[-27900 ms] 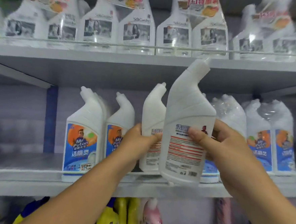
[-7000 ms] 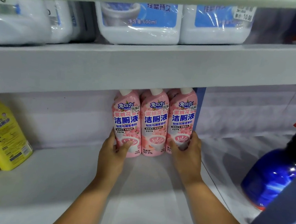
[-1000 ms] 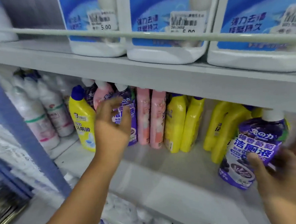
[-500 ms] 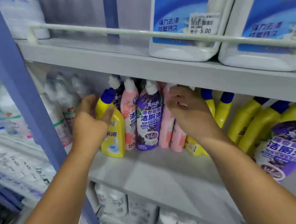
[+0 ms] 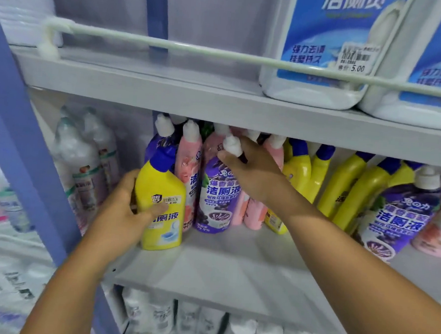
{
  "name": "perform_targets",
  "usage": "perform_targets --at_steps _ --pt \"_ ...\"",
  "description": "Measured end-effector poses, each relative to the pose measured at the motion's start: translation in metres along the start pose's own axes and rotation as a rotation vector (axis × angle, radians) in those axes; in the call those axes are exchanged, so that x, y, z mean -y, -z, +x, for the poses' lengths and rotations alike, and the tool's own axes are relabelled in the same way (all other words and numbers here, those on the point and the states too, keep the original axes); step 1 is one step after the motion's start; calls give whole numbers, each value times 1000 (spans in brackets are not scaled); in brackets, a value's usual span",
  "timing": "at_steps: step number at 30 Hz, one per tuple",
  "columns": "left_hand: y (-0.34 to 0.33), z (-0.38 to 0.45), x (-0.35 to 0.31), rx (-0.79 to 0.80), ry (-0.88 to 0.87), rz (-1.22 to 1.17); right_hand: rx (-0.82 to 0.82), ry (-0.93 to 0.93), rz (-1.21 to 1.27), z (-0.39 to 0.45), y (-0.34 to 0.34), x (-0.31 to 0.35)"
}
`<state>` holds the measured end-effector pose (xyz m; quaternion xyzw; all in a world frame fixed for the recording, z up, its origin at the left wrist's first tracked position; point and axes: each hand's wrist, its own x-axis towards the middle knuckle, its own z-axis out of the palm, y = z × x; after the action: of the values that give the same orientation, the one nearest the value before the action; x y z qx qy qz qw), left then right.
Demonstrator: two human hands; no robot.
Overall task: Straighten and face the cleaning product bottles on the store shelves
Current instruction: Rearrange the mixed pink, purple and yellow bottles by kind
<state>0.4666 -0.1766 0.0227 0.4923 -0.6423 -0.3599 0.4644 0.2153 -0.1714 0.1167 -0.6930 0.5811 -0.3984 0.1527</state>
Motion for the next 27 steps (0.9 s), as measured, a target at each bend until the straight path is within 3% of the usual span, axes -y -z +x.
perform_targets --at_steps 4,9,17,20,25,27 --pt "-18 -9 -3 -41 -6 -82 -194 -31 101 -23 11 -15" --pt "-75 -20 -29 46 -39 -164 -360 -121 160 -51 68 -41" --pt "-212 -22 -71 231 2 -292 -424 -126 88 -66 140 -94" --pt "-248 -18 -82 254 -8 -272 -423 -92 -201 -57 148 -119" --pt "-282 -5 -87 284 -48 -224 -273 -35 -774 -37 150 -139" --pt "-289 -1 -90 299 -77 -195 -104 -17 -837 -39 153 -138"
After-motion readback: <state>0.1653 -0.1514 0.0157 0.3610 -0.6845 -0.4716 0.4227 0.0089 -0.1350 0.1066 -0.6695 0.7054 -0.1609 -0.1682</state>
